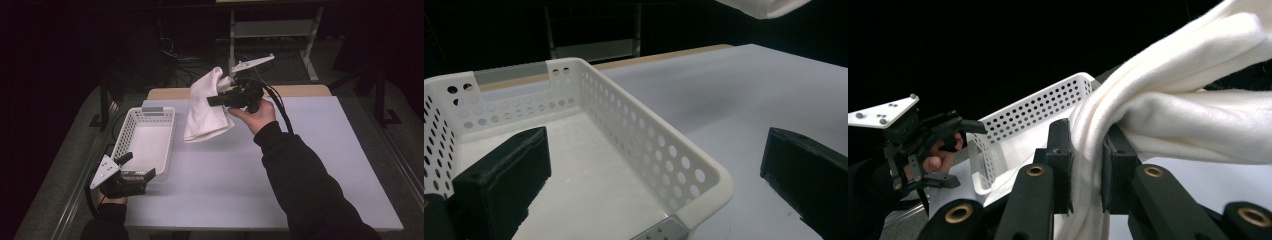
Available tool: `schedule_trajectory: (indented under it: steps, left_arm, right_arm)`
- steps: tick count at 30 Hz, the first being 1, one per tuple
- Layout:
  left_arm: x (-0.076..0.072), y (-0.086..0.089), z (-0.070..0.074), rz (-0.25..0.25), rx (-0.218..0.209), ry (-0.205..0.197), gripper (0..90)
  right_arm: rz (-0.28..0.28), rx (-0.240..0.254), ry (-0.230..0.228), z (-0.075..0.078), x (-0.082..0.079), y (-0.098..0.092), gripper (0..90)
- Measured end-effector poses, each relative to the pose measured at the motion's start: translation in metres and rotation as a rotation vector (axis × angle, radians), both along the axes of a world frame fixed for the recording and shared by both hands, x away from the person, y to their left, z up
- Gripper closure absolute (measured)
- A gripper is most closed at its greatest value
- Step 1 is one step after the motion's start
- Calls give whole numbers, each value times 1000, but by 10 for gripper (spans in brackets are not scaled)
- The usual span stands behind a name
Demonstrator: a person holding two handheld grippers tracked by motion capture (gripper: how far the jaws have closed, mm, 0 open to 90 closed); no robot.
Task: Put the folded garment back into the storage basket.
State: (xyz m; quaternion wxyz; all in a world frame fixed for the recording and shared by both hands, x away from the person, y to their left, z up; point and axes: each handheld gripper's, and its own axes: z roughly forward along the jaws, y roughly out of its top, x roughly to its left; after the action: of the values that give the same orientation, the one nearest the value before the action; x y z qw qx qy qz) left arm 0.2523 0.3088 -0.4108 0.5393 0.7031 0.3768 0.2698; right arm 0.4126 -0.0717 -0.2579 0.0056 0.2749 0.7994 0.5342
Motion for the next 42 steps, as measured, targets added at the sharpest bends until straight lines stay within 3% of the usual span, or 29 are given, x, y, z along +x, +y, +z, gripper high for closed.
schedule_trajectory:
  steps: [42]
  left_arm:
    - [-1, 1, 0, 5, -10, -3, 0]
  right_arm:
    - [26, 4, -18, 3, 19, 78, 762]
